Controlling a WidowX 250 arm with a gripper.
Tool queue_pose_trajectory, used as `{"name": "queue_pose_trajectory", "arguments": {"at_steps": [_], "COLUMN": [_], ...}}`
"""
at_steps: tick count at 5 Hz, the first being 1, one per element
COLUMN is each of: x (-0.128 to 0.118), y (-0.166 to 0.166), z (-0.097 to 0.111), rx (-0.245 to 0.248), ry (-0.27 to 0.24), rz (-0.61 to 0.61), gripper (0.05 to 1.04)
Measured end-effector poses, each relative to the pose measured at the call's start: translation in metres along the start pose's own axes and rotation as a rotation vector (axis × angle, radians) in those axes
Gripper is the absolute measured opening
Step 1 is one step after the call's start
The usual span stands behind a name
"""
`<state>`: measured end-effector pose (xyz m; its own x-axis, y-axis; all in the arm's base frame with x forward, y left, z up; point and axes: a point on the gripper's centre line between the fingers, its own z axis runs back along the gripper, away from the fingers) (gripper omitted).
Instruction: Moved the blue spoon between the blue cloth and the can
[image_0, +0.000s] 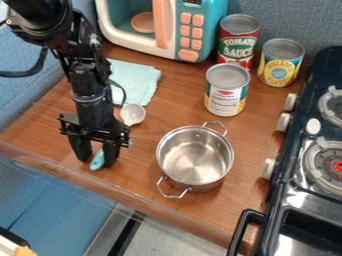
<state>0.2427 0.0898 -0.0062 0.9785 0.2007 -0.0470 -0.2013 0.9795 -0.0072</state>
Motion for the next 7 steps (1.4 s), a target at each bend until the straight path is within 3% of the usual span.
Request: {"name": "queue_pose_trajectory", "arguments": {"at_steps": [1,2,3,4,5,7], "x": [0.0,-0.004,-0.005,0.011,0.03,0.06], "y": [0.001,-0.001,-0.007,-0.031,-0.055,-0.074], "z": [0.0,0.001,0.021,0.046,0.06,0.038], "rx": [0.0,-0.009,-0.04,-0.076,-0.073,-0.008], "ry": [-0.002,0.006,-0.008,-0.049,-0.093,-0.076], "rz": [0.002,-0.001,-0.002,-0.044,-0.074,-0.055], "gripper": [0.359,0.325,0.325,0.325,0.325,0.324]}}
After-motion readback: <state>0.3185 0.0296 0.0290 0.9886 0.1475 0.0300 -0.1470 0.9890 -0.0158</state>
